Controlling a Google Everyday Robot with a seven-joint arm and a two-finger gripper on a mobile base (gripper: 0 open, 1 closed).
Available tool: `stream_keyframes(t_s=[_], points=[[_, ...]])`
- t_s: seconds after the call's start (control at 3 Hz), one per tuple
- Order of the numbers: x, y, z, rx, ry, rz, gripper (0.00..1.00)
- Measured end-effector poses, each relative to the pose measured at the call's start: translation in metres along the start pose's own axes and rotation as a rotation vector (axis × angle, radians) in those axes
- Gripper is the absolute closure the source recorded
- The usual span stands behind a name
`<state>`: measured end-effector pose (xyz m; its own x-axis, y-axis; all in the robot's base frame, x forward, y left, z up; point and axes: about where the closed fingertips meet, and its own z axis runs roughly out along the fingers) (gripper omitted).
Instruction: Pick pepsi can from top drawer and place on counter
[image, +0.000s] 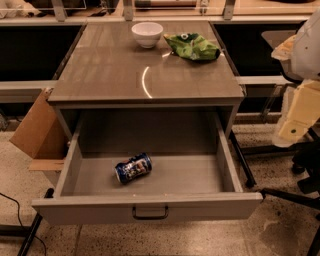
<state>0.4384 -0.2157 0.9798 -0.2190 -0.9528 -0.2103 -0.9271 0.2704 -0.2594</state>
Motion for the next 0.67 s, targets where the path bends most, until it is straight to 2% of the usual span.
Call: stream_keyframes(t_s=[0.33,0.67], points=[[-0.001,0.0,0.0,0.002,-0.003,-0.002,0.0],[-0.036,0.012,0.03,-0.068,-0.071,-0.07,0.0]])
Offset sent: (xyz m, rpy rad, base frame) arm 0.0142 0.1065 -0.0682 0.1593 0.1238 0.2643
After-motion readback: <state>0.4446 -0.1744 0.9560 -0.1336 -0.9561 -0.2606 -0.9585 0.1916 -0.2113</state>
